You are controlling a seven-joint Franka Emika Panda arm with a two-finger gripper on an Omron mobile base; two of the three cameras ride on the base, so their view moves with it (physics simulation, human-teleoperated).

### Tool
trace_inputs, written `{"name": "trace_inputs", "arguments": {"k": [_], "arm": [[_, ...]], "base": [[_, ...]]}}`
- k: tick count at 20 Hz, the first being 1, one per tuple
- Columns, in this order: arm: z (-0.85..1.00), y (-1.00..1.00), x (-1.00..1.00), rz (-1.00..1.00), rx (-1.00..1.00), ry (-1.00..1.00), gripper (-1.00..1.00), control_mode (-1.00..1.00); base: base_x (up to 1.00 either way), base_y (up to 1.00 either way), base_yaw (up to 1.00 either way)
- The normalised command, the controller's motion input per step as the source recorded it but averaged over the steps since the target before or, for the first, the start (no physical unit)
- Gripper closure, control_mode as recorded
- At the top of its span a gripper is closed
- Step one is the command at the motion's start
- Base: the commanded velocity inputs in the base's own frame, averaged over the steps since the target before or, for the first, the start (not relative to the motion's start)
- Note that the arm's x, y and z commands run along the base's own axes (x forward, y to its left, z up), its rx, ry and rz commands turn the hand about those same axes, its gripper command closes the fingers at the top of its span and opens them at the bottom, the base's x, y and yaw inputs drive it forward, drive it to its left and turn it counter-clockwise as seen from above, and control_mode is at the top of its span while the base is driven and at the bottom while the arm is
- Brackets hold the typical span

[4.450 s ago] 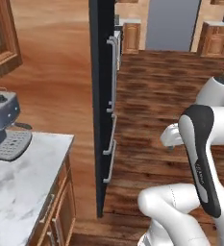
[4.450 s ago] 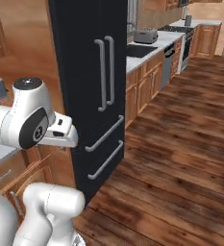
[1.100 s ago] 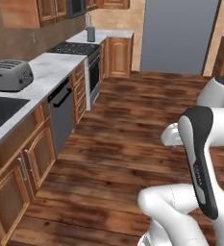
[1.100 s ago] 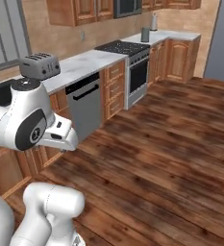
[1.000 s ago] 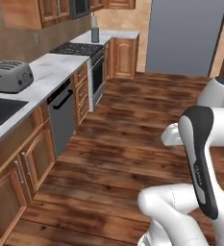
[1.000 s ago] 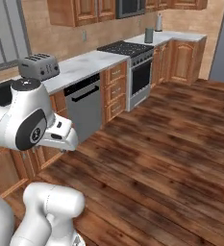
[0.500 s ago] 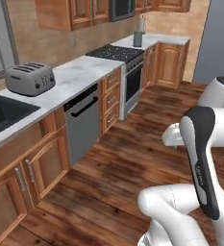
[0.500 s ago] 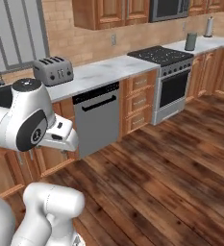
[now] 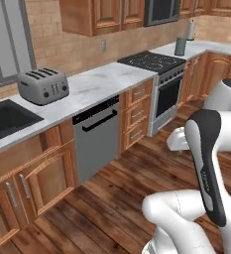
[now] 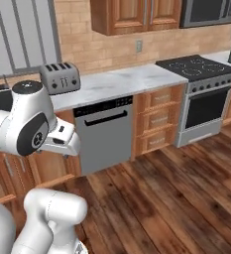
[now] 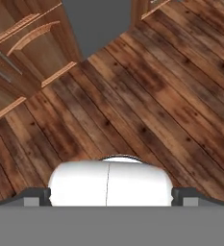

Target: Navigate to the stove.

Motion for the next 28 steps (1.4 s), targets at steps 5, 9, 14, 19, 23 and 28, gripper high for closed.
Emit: {"name": "trace_inputs", "arguments": {"k": [5,9,14,19,23,28], "arm": [[0.00,0.00,0.00,0.00,0.00,0.00,-1.00,1.00],[0.00,0.00,0.00,0.00,0.00,0.00,-1.00,1.00],[0.00,0.00,0.00,0.00,0.00,0.00,-1.00,1.00],[0.00,0.00,0.00,0.00,0.00,0.00,-1.00,1.00],[0.00,0.00,0.00,0.00,0.00,0.00,-1.00,1.00],[0.00,0.00,0.00,0.00,0.00,0.00,-1.00,1.00]], "base": [[1.00,-1.00,0.43],[1.00,-1.00,0.48],[0.98,-1.00,0.51],[0.76,-1.00,0.47],[0.26,-1.00,0.33],[0.02,-1.00,0.26]]}}
